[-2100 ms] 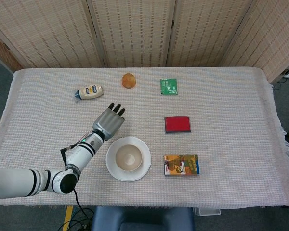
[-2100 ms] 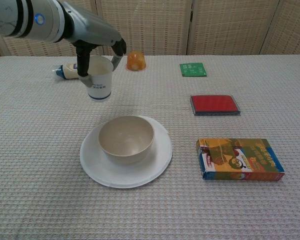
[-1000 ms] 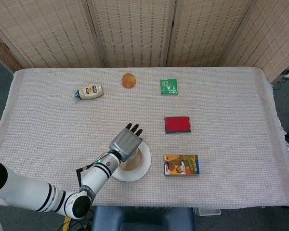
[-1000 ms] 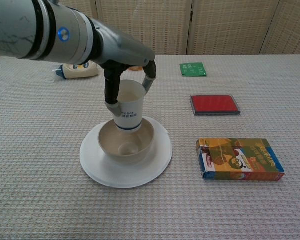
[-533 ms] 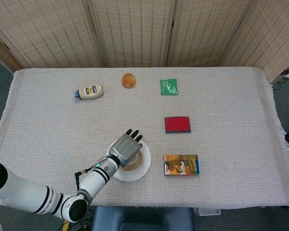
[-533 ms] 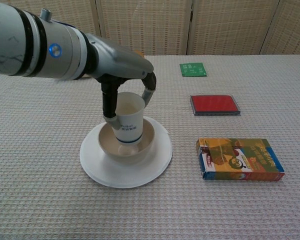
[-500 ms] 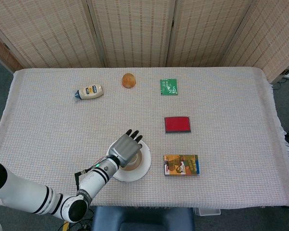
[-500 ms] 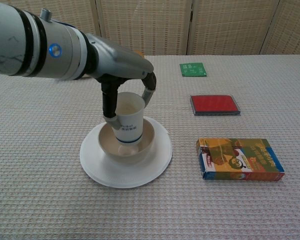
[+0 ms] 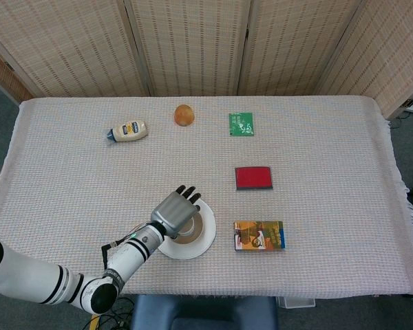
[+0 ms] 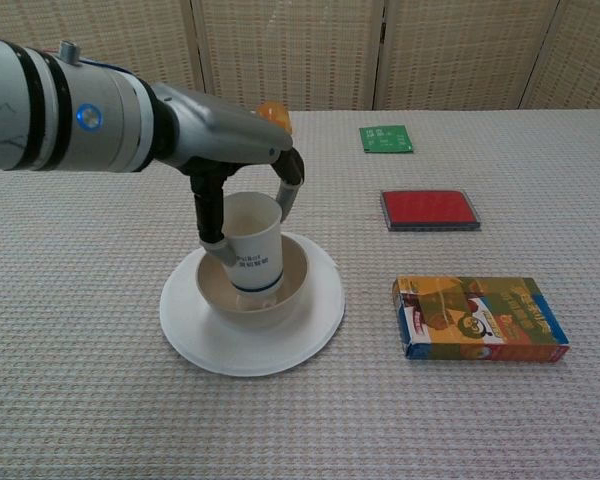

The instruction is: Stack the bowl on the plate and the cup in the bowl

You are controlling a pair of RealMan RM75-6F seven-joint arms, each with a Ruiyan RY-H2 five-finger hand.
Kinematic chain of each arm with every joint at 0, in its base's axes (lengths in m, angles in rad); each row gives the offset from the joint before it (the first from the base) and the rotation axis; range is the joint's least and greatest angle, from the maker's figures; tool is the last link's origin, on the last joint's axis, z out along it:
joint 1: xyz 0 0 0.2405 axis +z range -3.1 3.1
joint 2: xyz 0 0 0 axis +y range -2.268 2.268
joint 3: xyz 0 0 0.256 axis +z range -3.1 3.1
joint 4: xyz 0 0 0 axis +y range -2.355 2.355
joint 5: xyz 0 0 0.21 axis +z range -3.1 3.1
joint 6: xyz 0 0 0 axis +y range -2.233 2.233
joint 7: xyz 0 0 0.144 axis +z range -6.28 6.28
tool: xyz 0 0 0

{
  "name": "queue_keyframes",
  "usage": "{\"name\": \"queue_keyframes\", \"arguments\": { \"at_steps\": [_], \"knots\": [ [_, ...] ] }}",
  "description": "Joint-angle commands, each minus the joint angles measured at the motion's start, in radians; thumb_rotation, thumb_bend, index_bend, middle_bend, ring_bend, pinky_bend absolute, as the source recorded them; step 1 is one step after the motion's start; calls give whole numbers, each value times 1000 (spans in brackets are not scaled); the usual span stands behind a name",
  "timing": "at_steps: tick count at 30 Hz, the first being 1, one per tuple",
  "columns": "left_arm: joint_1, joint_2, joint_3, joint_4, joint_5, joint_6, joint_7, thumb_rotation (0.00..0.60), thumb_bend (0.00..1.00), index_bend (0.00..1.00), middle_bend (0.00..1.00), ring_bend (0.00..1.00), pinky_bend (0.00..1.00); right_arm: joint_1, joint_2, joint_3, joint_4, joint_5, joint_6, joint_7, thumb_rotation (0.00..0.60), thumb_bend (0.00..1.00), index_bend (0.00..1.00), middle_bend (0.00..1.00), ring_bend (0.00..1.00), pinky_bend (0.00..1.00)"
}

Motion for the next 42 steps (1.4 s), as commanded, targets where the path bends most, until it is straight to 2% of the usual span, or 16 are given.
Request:
{"name": "queue_keyframes", "arguments": {
  "at_steps": [1, 31, 34, 39, 42],
  "knots": [
    [27, 0, 5, 19, 41, -21, -37, 600, 204, 545, 153, 0, 144, -8, 6, -1, 1, -4, 9, 21, 600, 127, 4, 45, 0, 0],
    [168, -48, 30, 174, 276, -105, -199, 600, 204, 552, 153, 0, 144, -39, 14, 8, 4, 5, 42, 46, 600, 128, 4, 45, 0, 0],
    [179, -53, 28, 179, 292, -105, -209, 600, 204, 550, 153, 0, 144, -50, 19, 12, 11, 12, 51, 74, 600, 129, 4, 45, 0, 0],
    [204, -73, 22, 206, 327, -118, -244, 600, 204, 549, 153, 0, 144, -103, 24, 38, 59, 54, 99, 218, 600, 130, 4, 45, 0, 0],
    [215, -88, 20, 227, 347, -128, -260, 600, 204, 549, 153, 0, 144, -124, 14, 54, 83, 72, 125, 262, 600, 130, 5, 48, 0, 0]
  ]
}}
